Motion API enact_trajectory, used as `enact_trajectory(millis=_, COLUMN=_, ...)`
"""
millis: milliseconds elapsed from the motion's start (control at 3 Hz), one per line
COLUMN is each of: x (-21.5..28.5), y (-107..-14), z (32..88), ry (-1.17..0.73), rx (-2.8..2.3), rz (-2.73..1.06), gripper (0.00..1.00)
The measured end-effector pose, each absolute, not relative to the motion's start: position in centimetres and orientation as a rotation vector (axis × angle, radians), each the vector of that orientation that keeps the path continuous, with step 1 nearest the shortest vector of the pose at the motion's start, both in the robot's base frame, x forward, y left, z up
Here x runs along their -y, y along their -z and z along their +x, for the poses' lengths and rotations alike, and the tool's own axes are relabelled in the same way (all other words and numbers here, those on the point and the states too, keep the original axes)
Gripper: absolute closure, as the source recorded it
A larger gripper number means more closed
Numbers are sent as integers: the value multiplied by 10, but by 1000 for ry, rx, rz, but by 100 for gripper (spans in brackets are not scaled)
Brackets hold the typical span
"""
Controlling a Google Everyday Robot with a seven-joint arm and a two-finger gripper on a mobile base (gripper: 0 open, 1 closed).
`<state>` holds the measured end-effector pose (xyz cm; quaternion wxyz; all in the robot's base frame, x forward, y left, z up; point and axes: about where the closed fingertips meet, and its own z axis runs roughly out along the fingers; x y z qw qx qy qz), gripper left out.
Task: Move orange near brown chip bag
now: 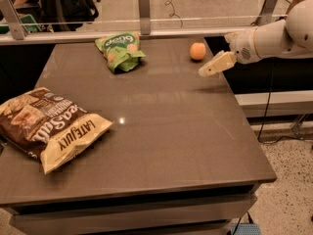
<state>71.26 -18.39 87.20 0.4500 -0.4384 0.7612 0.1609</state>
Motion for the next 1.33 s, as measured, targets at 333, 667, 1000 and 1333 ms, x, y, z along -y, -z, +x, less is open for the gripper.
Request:
enact_trajectory(millis=333, x=184, y=-872, z=713, ry=-398, rx=-1882, rz=-1084, gripper=0)
enact_trajectory(millis=667, x=179, y=-866, z=718, ry=-442, rx=-1862, rz=-1059, gripper=0)
enact_trajectory(millis=1000, x=169, y=-859, z=739, ry=-506, rx=-1838, rz=-1000, gripper=0)
enact_trajectory(millis=1333, x=156, y=-852, z=761, ry=-547, rx=-1810, rz=-973, gripper=0)
